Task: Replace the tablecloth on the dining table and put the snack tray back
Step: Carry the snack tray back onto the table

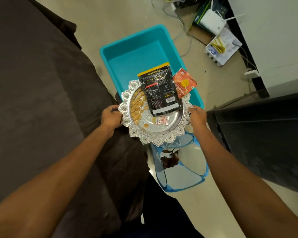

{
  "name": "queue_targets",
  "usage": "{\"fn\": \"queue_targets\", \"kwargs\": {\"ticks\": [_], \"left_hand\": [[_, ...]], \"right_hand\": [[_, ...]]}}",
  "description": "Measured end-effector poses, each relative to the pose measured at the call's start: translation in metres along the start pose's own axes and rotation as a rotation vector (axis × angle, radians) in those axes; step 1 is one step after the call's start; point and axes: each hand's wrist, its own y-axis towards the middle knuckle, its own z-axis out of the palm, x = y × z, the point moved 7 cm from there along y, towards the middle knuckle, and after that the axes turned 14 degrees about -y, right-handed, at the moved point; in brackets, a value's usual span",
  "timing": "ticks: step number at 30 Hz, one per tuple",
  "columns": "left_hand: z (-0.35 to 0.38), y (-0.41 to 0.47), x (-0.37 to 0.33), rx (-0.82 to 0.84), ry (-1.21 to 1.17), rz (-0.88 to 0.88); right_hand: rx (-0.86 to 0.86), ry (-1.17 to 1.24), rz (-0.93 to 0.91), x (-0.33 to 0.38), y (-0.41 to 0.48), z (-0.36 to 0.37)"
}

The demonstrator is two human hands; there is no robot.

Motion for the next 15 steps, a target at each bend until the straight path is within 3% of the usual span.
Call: {"fn": "queue_targets", "kwargs": {"ticks": [6,15], "left_hand": [[0.003,-0.003,-0.001,0.017,-0.092,-0.004],[-0.013,-0.042,-0.046,0.096,-0.212,0.085]], "right_hand": [[0.085,0.032,-0.01,0.003,0.001,-0.006],[0.045,0.136,-0.174,0.058,-0.042,-0.045]]}}
